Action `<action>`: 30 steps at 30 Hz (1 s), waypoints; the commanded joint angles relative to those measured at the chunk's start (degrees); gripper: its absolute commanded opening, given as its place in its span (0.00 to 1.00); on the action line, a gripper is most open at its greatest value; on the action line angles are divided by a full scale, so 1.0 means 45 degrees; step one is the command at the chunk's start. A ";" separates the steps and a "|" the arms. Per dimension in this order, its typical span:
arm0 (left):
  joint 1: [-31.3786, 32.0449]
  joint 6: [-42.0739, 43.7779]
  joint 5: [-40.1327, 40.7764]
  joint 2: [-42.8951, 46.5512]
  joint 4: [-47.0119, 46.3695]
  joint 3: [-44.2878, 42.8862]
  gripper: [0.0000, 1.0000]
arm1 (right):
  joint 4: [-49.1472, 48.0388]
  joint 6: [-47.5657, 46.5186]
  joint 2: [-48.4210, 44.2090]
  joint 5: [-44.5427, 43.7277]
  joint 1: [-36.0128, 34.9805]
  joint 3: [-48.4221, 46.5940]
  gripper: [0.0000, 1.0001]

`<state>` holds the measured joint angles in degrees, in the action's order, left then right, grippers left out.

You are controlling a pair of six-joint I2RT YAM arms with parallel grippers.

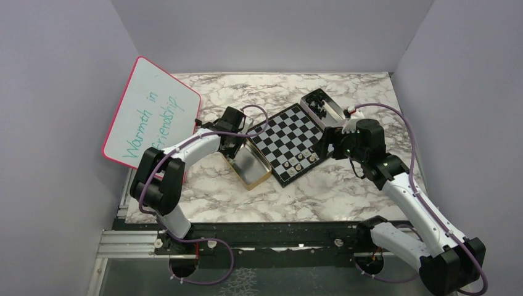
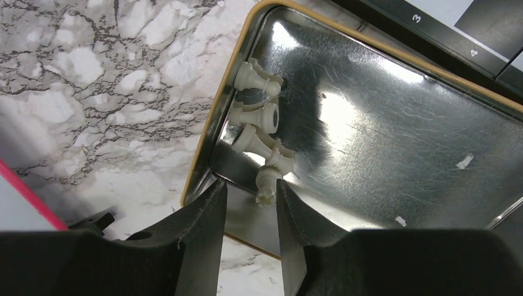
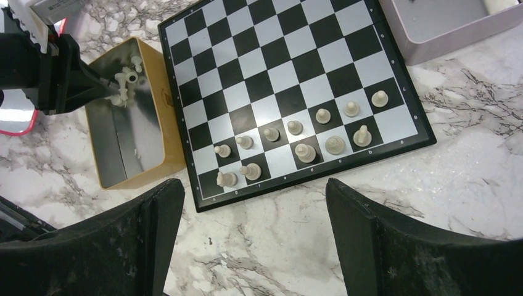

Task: Set up the chess pieces on the board
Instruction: Pick up the chess piece from the storage box.

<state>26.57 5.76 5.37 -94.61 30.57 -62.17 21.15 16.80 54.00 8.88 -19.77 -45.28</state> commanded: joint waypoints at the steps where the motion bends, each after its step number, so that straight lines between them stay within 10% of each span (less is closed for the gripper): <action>1: -0.0064 0.0357 -0.0508 -0.0291 0.0143 -0.0305 0.37 | 0.0081 -0.0335 -0.0040 0.0187 0.0057 -0.0276 0.90; 30: 0.0120 0.0226 -0.0587 -0.0463 0.0255 0.0065 0.28 | -0.0005 -0.0455 0.0010 0.0066 0.0057 -0.0128 0.90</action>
<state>26.74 6.70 3.92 -96.57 31.14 -62.24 21.15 15.94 54.28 8.88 -19.77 -45.28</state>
